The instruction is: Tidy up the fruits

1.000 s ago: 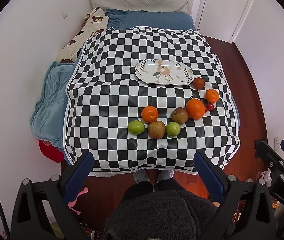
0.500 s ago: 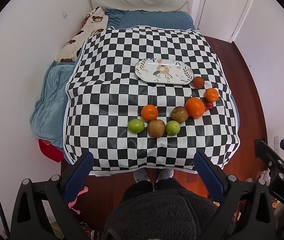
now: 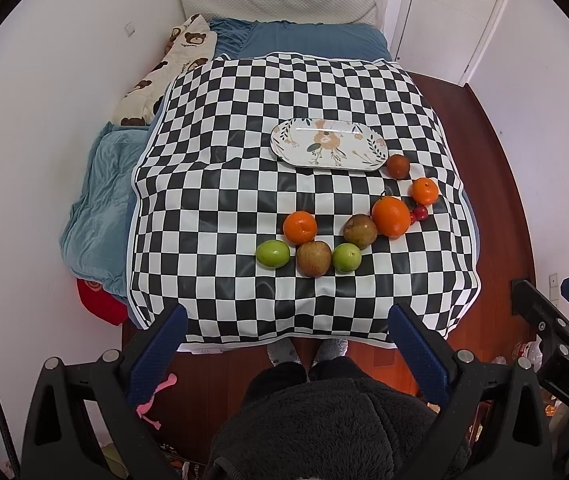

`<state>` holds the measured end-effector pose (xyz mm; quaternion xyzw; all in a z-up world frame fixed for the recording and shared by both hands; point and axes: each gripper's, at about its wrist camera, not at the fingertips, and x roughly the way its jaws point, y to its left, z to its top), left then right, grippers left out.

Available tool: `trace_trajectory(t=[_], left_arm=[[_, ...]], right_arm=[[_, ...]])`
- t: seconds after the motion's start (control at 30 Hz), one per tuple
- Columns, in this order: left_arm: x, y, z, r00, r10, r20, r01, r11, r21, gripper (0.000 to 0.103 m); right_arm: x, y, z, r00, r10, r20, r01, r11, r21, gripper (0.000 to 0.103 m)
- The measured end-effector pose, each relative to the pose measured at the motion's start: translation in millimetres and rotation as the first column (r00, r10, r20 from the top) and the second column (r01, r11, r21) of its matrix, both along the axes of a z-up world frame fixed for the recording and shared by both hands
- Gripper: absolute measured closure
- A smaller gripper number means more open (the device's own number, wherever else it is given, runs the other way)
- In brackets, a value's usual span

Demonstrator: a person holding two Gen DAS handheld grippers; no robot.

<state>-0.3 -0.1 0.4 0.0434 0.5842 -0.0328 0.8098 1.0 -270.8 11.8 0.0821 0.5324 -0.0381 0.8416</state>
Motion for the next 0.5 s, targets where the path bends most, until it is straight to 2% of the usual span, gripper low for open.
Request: trace_trajectory(t=[0.5], left_arm=[[0.0, 0.1, 0.1, 1.0, 0.002, 0.0, -0.002, 1.0, -0.002, 0.0]], right_arm=[[4.4, 0.7, -0.4, 1.0, -0.001, -0.001, 0.001, 1.0, 0.001, 0.0]])
